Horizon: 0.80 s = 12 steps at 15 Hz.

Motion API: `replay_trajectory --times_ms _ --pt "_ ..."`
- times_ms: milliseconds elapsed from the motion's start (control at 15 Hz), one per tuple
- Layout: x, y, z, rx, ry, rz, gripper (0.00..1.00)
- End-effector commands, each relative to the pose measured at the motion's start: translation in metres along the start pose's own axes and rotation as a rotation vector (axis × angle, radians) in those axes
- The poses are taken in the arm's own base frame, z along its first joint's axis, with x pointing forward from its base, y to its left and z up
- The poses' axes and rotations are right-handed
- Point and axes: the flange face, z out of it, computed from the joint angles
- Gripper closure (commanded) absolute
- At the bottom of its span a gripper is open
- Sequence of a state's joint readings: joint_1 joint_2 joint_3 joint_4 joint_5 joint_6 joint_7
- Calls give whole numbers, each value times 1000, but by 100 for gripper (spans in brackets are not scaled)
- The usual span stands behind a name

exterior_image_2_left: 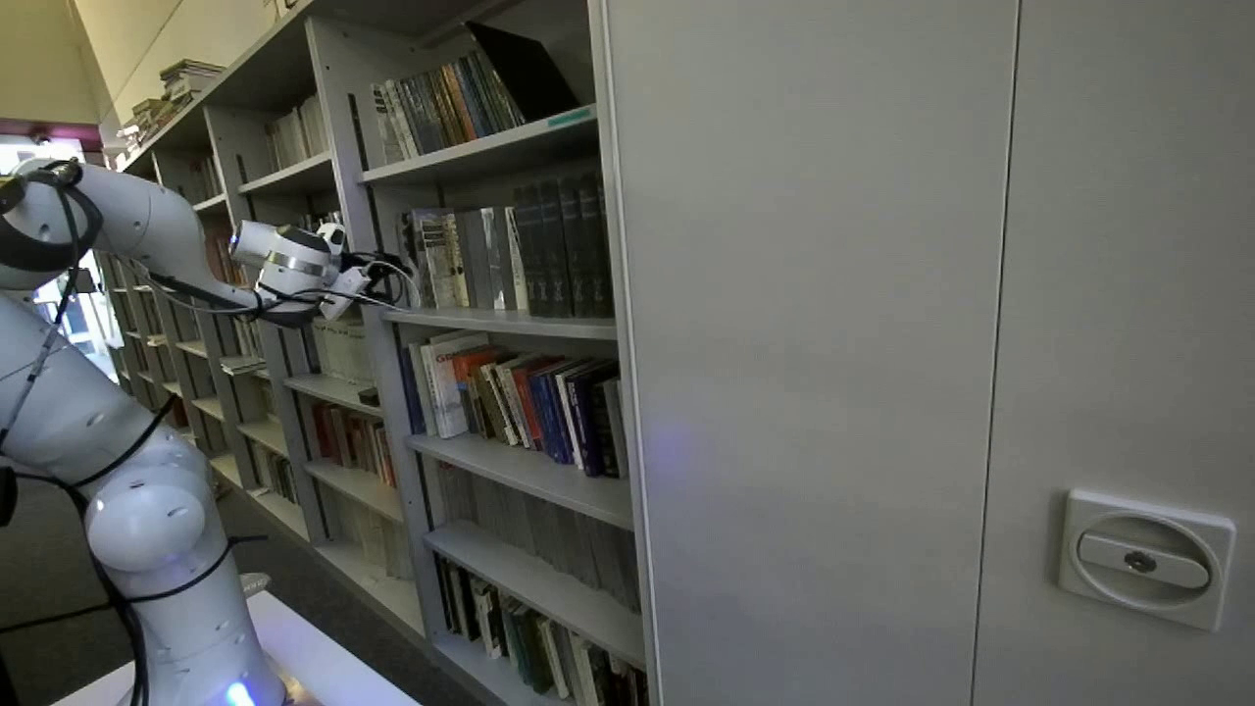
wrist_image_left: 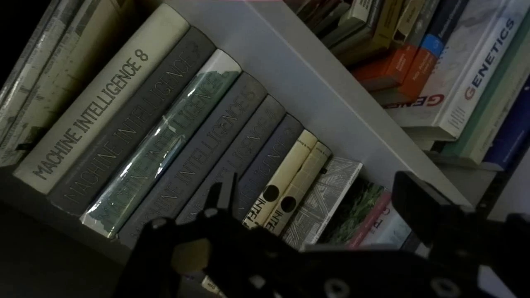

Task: Move the thin white book to the right

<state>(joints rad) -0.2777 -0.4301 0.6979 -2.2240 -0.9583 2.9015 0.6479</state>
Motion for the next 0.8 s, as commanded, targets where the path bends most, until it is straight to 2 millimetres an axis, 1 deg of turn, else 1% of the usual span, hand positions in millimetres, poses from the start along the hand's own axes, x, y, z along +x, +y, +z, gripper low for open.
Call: replay_trajectory --times_ms 0,333,733 --pt "9 -1 -2 50 72 105 0" --pt "17 -7 -8 126 142 257 0" --pt "23 -17 -11 150 172 403 0"
